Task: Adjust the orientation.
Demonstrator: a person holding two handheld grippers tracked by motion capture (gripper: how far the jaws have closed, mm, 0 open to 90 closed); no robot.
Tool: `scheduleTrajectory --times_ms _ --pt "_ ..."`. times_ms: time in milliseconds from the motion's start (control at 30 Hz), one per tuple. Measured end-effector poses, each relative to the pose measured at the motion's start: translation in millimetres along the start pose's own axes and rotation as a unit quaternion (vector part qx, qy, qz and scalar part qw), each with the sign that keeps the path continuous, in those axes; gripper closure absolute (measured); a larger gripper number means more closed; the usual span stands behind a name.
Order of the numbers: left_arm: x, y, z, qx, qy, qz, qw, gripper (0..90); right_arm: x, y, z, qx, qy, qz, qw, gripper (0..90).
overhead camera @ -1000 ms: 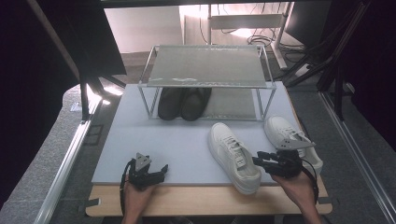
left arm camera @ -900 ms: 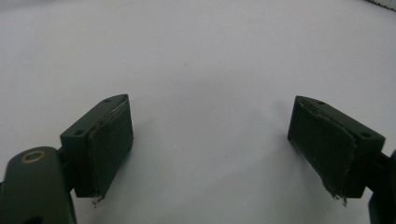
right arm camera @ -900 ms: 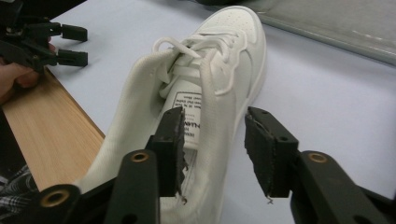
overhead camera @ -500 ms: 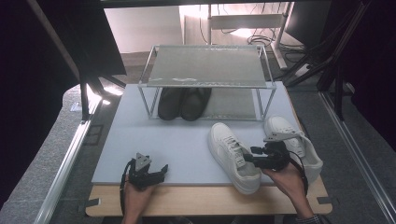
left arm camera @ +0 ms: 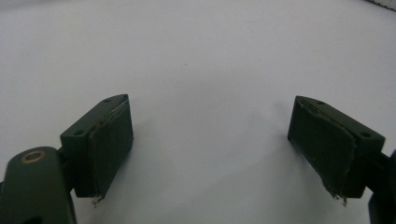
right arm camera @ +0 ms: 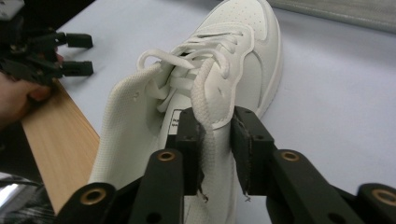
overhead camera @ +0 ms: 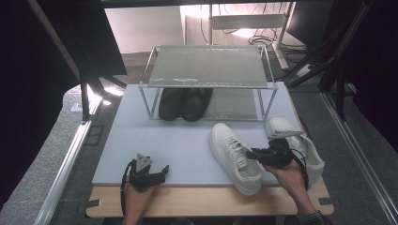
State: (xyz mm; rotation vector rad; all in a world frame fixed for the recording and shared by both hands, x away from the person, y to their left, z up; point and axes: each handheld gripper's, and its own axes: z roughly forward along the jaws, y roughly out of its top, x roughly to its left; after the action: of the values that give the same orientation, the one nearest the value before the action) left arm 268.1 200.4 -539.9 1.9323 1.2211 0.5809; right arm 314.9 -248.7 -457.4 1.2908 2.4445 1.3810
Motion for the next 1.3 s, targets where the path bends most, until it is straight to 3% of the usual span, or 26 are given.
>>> scheduleTrajectory --times_ms 233,533,933,1300 --pt "0.0 0.0 0.0 0.000 0.000 0.000 1.0000 14.0 -6.2 -1.6 0.1 -0.005 0.032 0.055 0.9979 79.1" --pt "0.0 0.1 0.0 0.000 0.000 0.000 1.0000 14.1 -18.6 -4.4 0.3 -0.035 0.074 0.125 0.9888 80.1" --pt "0.1 0.1 -0.1 0.000 0.000 0.000 1.0000 14.1 -18.2 1.5 1.2 -0.057 0.121 0.170 0.9763 80.9" --pt "0.2 0.0 -0.1 0.001 0.000 0.001 1.0000 14.1 -14.9 14.5 -1.2 -0.080 0.154 0.186 0.9672 80.9"
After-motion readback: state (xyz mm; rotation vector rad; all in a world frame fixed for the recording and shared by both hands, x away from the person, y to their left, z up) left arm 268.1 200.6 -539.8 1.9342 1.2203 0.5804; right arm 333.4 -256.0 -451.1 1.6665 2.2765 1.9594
